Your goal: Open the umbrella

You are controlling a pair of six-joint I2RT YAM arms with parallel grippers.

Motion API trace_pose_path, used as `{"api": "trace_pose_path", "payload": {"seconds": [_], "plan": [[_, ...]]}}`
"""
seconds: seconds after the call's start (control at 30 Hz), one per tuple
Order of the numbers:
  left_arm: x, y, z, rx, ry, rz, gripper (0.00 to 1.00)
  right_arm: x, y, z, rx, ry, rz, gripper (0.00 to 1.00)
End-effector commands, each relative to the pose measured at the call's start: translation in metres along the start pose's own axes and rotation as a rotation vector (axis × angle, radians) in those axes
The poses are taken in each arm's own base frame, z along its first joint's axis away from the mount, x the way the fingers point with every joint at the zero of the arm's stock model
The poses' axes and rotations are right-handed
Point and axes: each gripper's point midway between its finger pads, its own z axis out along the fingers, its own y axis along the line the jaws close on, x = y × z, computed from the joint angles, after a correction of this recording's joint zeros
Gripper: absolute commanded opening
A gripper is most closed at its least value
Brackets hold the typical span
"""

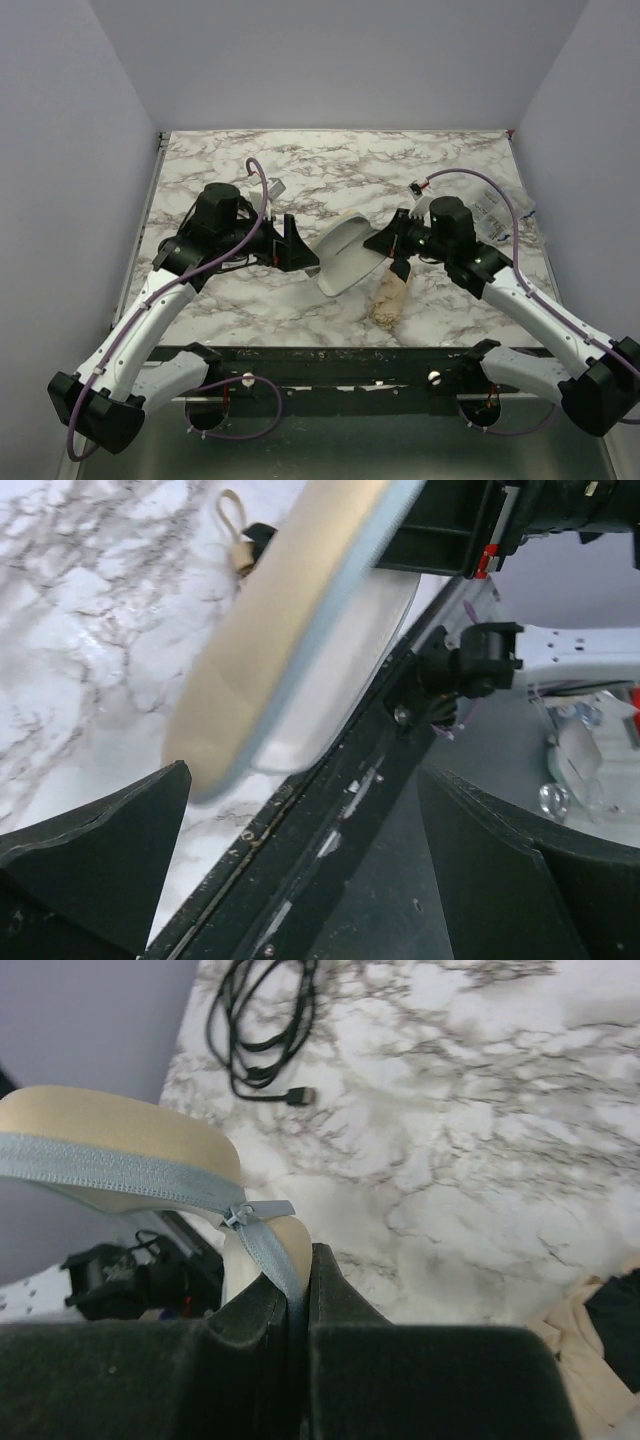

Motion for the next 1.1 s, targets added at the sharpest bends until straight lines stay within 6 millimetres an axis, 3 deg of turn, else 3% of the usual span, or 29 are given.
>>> {"api": "trace_pose_path", "payload": {"seconds": [0.0,0.17,0.3,0.37,0.63,0.77,0.83,1.07], "plan": [[-0.015,0.018,-0.011,-0.149,-0.087,0.059,0.99,-0.010,-0.051,-0.002,0.338,-0.013,0.073,0.01],[-0.010,0.015,-0.008,-0.105,-0.074,0.078,0.97,0.007,-0.047,0.008,0.307,0.092,0.124,0.01],[-0.007,0.027,-0.008,-0.168,-0.058,0.068,0.97,0.009,-0.041,0.019,0.299,0.141,0.202,0.01],[-0.008,0.035,-0.012,-0.221,-0.057,0.071,0.97,0.009,-0.048,0.026,0.332,0.151,0.220,0.01],[0.011,0.063,-0.031,-0.381,-0.079,0.089,0.97,-0.008,-0.087,0.041,0.410,0.093,0.330,0.01],[0.020,0.090,-0.035,-0.499,-0.097,0.082,0.97,-0.027,-0.110,0.049,0.400,0.036,0.424,0.01],[0.025,0.102,-0.039,-0.564,-0.085,0.063,0.97,-0.036,-0.129,0.054,0.427,0.015,0.445,0.01],[0.026,0.110,-0.046,-0.628,-0.097,0.078,0.99,-0.063,-0.189,0.055,0.481,-0.084,0.599,0.01]]}}
